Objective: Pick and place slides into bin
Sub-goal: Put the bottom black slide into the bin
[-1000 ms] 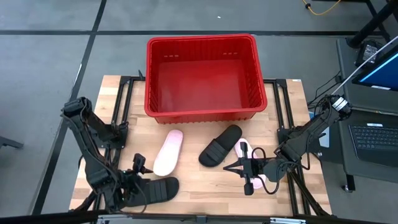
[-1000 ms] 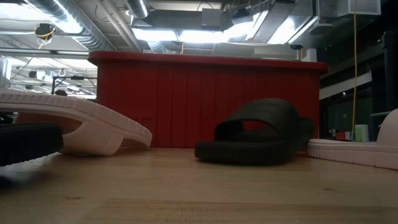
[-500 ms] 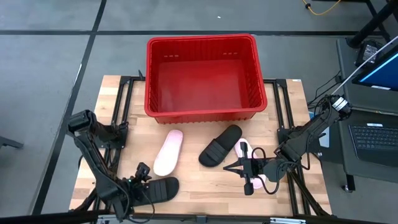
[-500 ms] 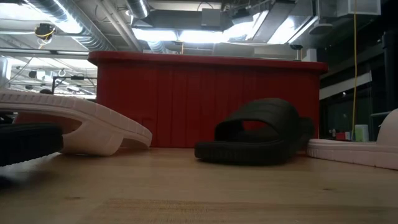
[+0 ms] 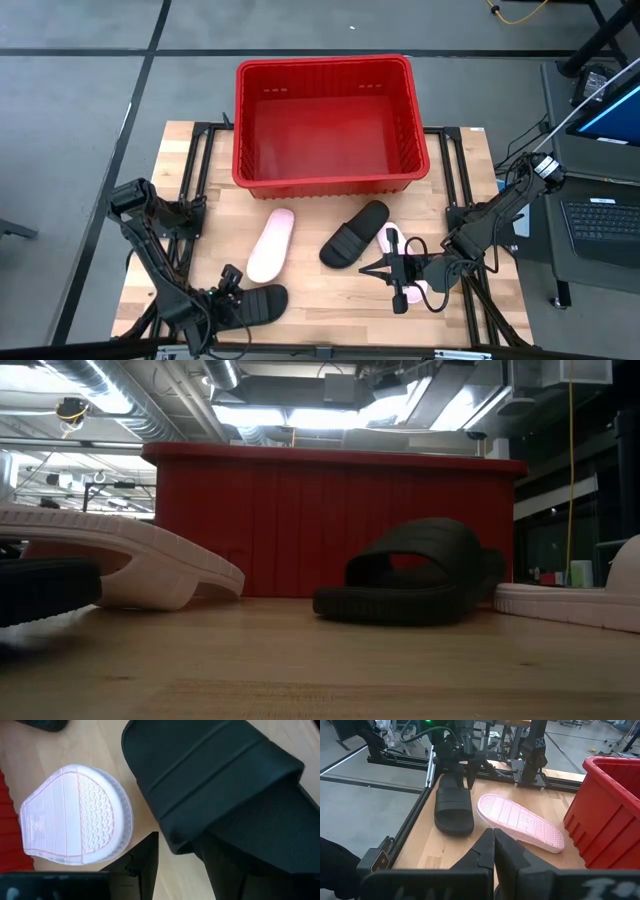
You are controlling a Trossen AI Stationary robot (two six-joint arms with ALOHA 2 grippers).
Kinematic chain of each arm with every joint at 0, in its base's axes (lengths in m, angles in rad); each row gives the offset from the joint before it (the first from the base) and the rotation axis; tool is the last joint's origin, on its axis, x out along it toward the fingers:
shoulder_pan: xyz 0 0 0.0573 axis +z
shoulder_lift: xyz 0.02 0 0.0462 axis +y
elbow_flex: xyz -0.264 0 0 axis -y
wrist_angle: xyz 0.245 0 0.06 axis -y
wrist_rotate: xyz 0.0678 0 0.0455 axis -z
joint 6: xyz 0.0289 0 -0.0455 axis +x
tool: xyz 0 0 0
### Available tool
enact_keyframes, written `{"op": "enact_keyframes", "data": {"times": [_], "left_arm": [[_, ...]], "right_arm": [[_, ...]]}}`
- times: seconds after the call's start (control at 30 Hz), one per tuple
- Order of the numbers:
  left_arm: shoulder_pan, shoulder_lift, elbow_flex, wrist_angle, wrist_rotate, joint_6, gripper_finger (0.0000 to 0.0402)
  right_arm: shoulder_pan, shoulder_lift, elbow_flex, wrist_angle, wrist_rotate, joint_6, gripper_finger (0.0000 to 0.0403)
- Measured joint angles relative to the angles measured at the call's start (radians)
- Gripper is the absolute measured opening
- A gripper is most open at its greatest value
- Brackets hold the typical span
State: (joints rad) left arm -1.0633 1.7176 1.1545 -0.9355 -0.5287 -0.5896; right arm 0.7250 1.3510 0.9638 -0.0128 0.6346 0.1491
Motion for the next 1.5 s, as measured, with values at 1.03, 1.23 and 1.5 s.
{"op": "enact_keyframes", "data": {"times": [1.03, 1.23, 1.5], "left_arm": [[0.032, 0.0, -0.052, 0.23, -0.039, 0.064, 0.0025], [0.032, 0.0, -0.053, 0.252, -0.082, 0.052, 0.0006], [0.033, -0.007, -0.045, 0.314, -0.204, 0.054, 0.0004]], "right_arm": [[0.0, 0.0, 0.0, 0.0, 0.0, 0.003, 0.001], [0.0, 0.0, 0.0, 0.0, 0.0, 0.003, 0.001], [0.0, 0.0, 0.0, 0.0, 0.0, 0.004, 0.001]]}}
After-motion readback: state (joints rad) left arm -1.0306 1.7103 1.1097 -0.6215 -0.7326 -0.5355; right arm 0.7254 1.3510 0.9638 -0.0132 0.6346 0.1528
